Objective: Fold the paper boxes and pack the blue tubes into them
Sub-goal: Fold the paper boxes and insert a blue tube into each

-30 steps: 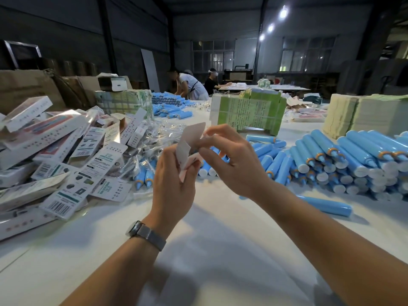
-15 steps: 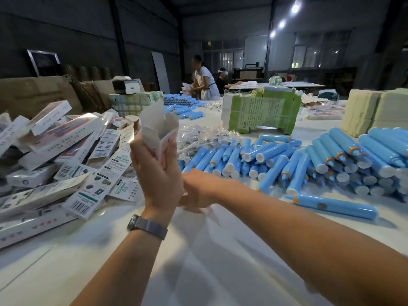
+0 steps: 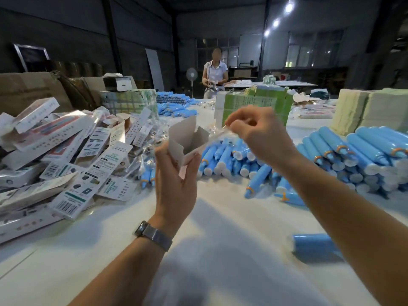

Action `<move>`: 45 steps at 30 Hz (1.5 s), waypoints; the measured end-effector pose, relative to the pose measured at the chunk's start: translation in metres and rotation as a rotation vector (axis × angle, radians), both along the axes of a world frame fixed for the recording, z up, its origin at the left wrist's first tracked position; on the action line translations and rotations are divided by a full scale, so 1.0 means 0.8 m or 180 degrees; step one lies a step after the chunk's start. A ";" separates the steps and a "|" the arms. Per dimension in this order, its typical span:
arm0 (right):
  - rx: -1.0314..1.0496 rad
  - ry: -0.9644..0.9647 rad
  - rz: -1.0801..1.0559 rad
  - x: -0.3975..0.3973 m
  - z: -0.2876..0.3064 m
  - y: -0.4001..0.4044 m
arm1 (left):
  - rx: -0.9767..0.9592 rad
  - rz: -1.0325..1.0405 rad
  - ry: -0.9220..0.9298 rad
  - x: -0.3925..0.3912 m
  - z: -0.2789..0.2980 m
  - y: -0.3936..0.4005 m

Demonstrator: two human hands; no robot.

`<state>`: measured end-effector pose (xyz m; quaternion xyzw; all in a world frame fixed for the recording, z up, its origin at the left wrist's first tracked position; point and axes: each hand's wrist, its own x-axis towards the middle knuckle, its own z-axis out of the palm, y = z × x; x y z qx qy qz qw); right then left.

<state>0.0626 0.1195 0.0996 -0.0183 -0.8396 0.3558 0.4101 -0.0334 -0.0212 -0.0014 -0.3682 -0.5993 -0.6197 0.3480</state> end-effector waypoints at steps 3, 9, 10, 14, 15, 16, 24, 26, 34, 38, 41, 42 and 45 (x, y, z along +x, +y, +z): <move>-0.0536 0.0492 0.0385 0.038 0.014 0.005 | -0.0159 -0.0073 -0.0095 0.005 -0.008 0.006; 0.0005 0.0625 0.0396 0.047 0.003 -0.007 | -0.0454 -0.0128 -0.0013 0.022 -0.012 0.016; 0.0185 0.0610 0.0254 0.045 0.000 -0.008 | -0.0493 -0.0135 -0.0024 0.024 -0.013 0.017; 0.0848 0.0639 -0.0041 0.037 -0.018 -0.016 | -0.0562 -0.0144 -0.0025 0.026 -0.016 0.015; 0.0919 0.0684 -0.0057 0.036 -0.022 -0.016 | -0.0580 -0.0134 -0.0047 0.026 -0.016 0.015; 0.1004 0.0744 -0.0097 0.034 -0.027 -0.016 | -0.0596 -0.0136 -0.0077 0.025 -0.016 0.015; 0.1859 0.0627 -0.0439 0.028 -0.043 -0.011 | -0.0515 -0.0317 -0.0205 0.030 -0.011 0.014; 0.1957 0.0306 -0.0292 0.031 -0.045 -0.012 | -0.0510 -0.0356 -0.0196 0.033 -0.011 0.015; 0.1537 -0.0252 0.0478 0.027 -0.046 -0.011 | -0.0421 -0.0952 -0.0494 0.030 -0.007 0.018; 0.0858 0.0162 0.0734 0.024 -0.050 -0.009 | -0.0439 -0.1459 -0.0521 0.034 -0.002 0.013; 0.0338 0.0296 0.0776 0.021 -0.051 -0.009 | -0.0593 -0.1051 -0.0359 0.033 0.000 0.009; 0.0173 0.0336 0.0826 0.021 -0.052 -0.010 | -0.0590 -0.1018 -0.0369 0.035 0.001 0.008; -0.0057 0.0388 0.0844 0.021 -0.054 -0.010 | -0.0528 -0.1149 -0.0411 0.037 0.003 0.007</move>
